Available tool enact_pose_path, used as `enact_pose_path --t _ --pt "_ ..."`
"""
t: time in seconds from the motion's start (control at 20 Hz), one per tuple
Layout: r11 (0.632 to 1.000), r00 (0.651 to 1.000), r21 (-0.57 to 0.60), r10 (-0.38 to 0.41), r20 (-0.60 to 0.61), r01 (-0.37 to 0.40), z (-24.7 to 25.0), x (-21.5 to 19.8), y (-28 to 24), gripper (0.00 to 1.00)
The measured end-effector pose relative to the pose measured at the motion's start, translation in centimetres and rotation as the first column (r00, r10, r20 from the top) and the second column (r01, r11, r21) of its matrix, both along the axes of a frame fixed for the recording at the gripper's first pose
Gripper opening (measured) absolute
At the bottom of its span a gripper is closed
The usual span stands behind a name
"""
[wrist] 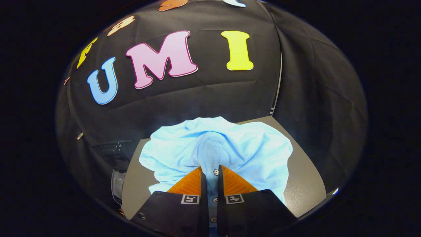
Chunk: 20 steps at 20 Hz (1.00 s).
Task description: Put the clothes into the washing machine and then close the washing machine lid.
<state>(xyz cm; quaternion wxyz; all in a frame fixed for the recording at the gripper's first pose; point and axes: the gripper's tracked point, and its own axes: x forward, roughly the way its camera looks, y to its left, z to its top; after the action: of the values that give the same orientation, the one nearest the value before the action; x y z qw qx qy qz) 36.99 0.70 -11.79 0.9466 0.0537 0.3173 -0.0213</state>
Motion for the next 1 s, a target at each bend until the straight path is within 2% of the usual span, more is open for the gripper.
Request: enact_pose_path --t 0.4,0.65,0.8,1.0 --pt "0.997 0.990 -0.012 0.079 0.120 -0.078 6.6 -2.1 6.1 0.14" --pt "0.977 0.967 0.027 0.203 0.153 -0.209 8.8 -3.4 14.4 0.14" --pt "0.954 0.944 0.055 0.282 0.172 -0.295 9.4 -4.7 19.8 0.14" --pt "0.911 0.909 0.084 0.388 0.152 -0.403 7.6 -6.4 27.0 0.14"
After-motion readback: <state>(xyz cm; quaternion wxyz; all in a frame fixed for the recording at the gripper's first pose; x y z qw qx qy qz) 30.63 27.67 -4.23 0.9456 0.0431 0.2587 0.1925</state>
